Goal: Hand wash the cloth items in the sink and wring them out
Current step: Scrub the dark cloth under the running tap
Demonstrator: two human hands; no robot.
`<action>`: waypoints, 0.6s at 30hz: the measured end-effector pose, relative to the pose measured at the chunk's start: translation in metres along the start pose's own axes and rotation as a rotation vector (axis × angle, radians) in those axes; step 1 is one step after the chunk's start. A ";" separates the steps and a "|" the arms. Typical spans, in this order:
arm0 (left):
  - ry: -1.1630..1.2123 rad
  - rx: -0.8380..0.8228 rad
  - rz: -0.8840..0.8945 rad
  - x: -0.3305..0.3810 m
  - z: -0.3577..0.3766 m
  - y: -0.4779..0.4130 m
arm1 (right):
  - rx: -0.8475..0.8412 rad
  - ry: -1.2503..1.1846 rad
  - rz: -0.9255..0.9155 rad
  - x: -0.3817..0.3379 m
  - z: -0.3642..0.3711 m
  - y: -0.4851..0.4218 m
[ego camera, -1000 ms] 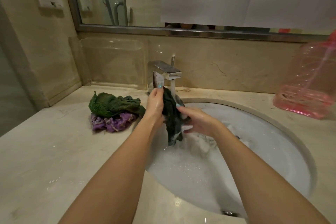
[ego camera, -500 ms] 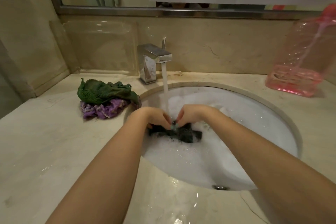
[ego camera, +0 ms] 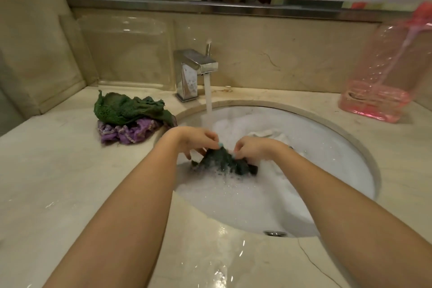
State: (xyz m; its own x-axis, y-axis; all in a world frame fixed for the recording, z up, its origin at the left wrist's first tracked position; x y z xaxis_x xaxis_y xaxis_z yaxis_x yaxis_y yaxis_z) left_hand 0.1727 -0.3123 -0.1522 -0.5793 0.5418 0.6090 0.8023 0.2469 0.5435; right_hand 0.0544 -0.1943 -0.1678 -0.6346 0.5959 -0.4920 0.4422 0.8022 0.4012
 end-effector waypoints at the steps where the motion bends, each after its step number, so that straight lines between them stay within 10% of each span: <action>1: 0.083 0.032 0.022 0.001 -0.005 0.003 | 0.028 -0.130 0.019 0.003 -0.006 0.002; 8: 0.902 0.407 0.188 0.009 -0.025 -0.003 | 0.353 -1.092 -0.036 -0.031 -0.030 -0.001; 18: 0.892 0.925 0.138 0.018 -0.037 -0.005 | 0.644 -1.045 -0.113 -0.090 -0.017 -0.002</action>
State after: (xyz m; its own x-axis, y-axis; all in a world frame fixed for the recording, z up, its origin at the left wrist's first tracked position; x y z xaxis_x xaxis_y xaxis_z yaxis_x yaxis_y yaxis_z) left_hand 0.1532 -0.3333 -0.1227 -0.0925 -0.0251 0.9954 0.4562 0.8875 0.0648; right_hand 0.0997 -0.2503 -0.1112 -0.0089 0.0281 -0.9996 0.8372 0.5468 0.0079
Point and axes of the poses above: each hand's wrist, its own y-axis away from the middle knuckle, its own z-axis out of the palm, x = y × z, the point moved 4 cm from there along -y, towards the middle knuckle, and after that the axes turned 3 degrees about -y, right-handed, at the moved point
